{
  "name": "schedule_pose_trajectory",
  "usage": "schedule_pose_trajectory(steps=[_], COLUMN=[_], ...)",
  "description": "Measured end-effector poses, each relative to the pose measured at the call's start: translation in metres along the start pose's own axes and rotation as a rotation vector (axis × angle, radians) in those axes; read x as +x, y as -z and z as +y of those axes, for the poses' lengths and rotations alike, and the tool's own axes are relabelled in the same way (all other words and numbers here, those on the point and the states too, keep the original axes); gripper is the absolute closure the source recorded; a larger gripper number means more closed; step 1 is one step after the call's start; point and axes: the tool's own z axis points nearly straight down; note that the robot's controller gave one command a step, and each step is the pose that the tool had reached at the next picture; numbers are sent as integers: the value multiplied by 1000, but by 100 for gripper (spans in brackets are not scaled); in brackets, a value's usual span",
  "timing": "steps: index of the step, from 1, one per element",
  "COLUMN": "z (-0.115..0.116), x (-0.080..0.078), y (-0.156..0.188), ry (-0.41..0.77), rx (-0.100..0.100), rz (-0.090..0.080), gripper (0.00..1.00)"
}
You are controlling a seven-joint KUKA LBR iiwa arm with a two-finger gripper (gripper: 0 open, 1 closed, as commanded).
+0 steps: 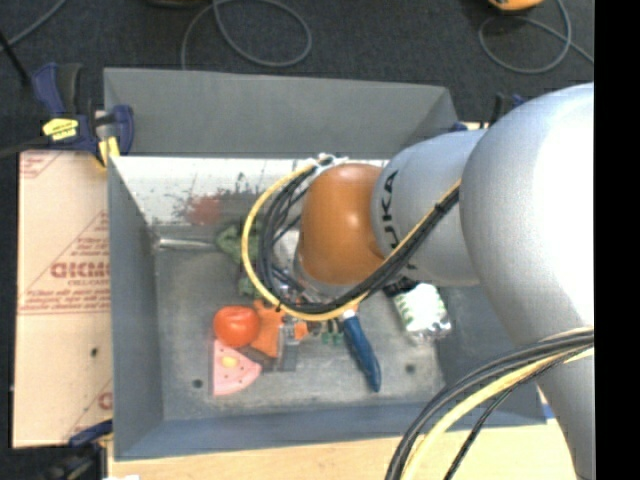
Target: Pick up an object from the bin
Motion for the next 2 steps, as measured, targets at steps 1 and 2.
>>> schedule_pose_trajectory(steps=[1, 2], z=[15, 15], x=[-10, -10], y=[-8, -8], ry=[-8, -8], rx=[3, 3], rz=[-4, -4], gripper=[100, 100])
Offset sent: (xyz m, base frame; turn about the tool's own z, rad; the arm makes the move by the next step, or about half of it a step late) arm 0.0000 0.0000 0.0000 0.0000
